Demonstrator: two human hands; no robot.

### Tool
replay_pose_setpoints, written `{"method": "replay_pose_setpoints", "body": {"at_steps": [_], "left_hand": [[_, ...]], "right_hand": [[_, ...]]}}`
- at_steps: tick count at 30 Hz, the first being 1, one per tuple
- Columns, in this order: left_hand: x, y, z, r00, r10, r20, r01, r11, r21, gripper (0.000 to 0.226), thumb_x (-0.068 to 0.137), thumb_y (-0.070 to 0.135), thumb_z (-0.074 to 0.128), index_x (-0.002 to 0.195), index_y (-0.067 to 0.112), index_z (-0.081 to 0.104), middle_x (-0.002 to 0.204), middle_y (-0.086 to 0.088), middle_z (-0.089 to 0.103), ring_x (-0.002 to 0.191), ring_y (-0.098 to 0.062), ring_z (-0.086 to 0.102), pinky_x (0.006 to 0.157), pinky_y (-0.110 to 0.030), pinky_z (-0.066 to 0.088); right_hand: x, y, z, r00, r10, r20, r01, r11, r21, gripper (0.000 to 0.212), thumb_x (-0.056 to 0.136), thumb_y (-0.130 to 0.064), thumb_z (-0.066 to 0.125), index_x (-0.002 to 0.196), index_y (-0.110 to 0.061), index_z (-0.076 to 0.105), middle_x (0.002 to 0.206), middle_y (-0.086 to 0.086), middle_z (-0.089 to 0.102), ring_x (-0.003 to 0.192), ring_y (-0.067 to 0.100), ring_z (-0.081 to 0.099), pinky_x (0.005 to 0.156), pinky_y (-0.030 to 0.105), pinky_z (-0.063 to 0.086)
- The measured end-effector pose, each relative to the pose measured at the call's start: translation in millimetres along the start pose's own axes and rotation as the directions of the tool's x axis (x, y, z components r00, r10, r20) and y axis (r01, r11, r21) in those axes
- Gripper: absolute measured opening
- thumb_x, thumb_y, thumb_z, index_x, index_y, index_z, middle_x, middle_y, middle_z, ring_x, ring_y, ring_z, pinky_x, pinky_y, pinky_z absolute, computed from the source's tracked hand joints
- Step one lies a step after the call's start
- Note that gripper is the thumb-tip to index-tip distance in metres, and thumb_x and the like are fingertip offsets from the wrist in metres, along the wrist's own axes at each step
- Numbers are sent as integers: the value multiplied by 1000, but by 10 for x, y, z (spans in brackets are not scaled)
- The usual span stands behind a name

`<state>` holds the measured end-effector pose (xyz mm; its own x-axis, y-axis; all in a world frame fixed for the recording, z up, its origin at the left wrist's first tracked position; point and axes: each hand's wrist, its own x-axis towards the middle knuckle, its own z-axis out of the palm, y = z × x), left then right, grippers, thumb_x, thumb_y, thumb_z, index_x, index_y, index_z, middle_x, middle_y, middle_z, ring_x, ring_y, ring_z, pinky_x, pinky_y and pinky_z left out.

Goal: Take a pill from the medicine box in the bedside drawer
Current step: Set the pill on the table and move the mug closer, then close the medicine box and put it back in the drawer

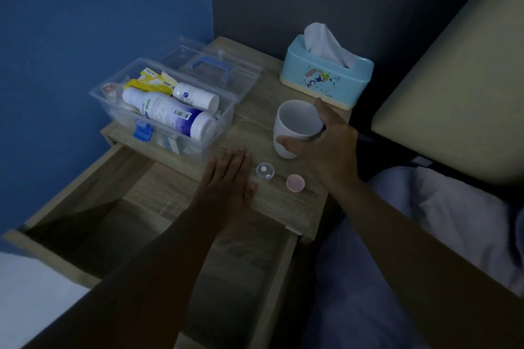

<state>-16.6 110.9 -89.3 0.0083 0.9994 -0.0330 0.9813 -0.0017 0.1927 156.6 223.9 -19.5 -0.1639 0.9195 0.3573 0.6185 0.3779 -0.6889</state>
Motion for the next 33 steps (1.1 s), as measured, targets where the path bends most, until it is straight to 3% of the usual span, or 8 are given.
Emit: {"method": "replay_pose_setpoints", "body": {"at_steps": [3, 7, 15, 19, 22, 26, 29, 33], "left_hand": [[-7, -3, 11, 1000, -5, -3, 5, 1000, 13, 65, 99, 47, 18, 155, 15, 9, 164, -7, 9, 151, -23, 5, 121, -46, 11], [-11, -12, 21, 1000, 1, -8, 0, 1000, 11, 65, 99, 47, 18, 155, 15, 10, 164, -8, 9, 151, -24, 6, 121, -46, 11], [14, -59, -1, 999, 28, 42, -24, 994, -109, 66, 100, 47, 23, 155, 16, 5, 164, -6, 3, 151, -23, -1, 122, -47, 5], [-60, -155, -87, 995, 60, 84, -43, 979, -200, 64, 100, 37, 35, 155, 15, 8, 164, -6, 6, 151, -21, 3, 120, -39, 4], [-236, -279, -207, 997, 5, -74, -25, 962, -274, 55, 98, 32, 44, 149, 15, 33, 156, -8, 32, 144, -21, 29, 116, -32, 19], [-490, -514, -432, 966, -79, -247, -2, 950, -311, 39, 90, 30, 44, 123, 17, 60, 121, -6, 63, 109, -18, 57, 92, -30, 45], [-623, -761, -551, 913, -249, -322, 133, 931, -340, 26, 90, 28, 45, 109, 22, 63, 102, 0, 61, 92, -10, 53, 80, -28, 46], [-621, -1155, -778, 700, -438, -564, 293, 896, -333, 25, 85, 20, 45, 98, 9, 62, 95, -13, 56, 88, -28, 52, 77, -38, 42]], "right_hand": [[-35, 24, 24, 1000, 29, 6, -29, 999, -14, 105, 57, -45, 92, 145, -9, 47, 141, 5, 57, 126, 16, 54, 105, 34, 48], [-74, 26, 55, 1000, 13, -17, -14, 999, -45, 103, 56, -46, 91, 143, -11, 48, 136, 5, 59, 122, 16, 55, 98, 25, 43], [-88, -7, 67, 999, 22, 38, -18, 994, -112, 102, 61, -46, 89, 146, -15, 41, 139, 5, 54, 125, 19, 51, 95, 25, 36], [-119, -106, 19, 999, -4, 45, 8, 995, -97, 98, 64, -54, 85, 144, -21, 38, 139, 0, 47, 119, 9, 46, 93, 27, 41], [-189, -299, 52, 984, -178, -22, 178, 984, -12, 71, 84, -39, 73, 144, -17, 42, 155, 0, 37, 141, 10, 35, 113, 17, 29], [-222, -652, 216, 908, -418, -34, 419, 898, 134, 49, 94, -14, 60, 141, -10, 48, 151, -2, 42, 144, 8, 36, 116, 14, 27], [-160, -892, 409, 929, -362, 76, 344, 920, 186, 51, 94, -11, 57, 144, -9, 45, 152, 5, 46, 141, 7, 38, 115, 17, 30], [79, -1050, 656, 945, -226, 238, 209, 973, 94, 60, 94, -8, 57, 150, -12, 35, 156, 6, 40, 145, 19, 36, 117, 32, 32]]}}
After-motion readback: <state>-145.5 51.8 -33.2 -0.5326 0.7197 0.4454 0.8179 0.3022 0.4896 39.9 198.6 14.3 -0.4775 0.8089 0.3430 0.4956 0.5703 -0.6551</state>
